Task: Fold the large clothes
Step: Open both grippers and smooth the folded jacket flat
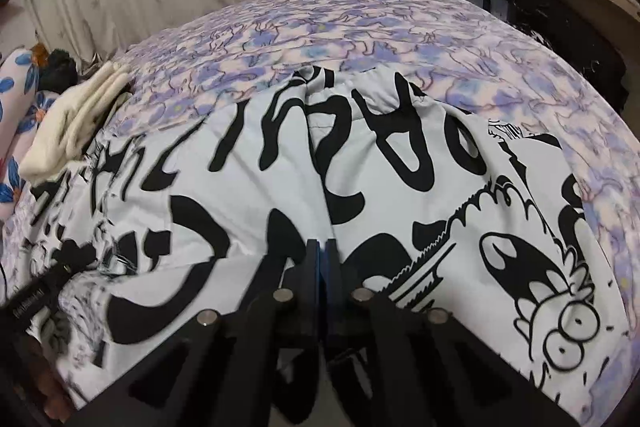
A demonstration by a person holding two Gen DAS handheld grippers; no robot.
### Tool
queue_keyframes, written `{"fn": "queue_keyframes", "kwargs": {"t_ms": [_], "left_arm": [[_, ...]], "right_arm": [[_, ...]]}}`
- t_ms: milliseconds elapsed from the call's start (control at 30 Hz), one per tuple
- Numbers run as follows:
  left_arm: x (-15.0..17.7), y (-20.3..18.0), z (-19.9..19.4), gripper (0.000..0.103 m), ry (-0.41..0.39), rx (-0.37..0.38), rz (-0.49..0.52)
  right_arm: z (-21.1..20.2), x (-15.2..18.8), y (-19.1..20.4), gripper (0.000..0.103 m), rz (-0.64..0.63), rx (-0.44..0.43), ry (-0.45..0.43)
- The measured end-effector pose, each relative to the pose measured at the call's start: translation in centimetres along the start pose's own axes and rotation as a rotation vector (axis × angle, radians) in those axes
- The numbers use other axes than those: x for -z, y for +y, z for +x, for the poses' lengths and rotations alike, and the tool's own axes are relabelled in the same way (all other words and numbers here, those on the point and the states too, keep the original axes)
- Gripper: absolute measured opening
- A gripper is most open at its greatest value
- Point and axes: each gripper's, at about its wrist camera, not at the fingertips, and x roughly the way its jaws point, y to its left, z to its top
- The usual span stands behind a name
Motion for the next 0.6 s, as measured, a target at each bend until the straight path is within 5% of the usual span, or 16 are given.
{"fn": "queue_keyframes", "kwargs": {"t_ms": [200, 600], "left_arm": [[0.6, -0.9, -2.9, 0.027, 0.018, 0.027, -0.013], [4.9, -1.7, -4.1, 0.029, 0.098, 0.000, 0.078]], "right_arm": [[-2.5, 0.2, 2.6, 0.007, -0.001, -0.109, 0.010], [-3.2, 5.6, 5.4, 0.009, -0.189, 0.017, 0.095]]}}
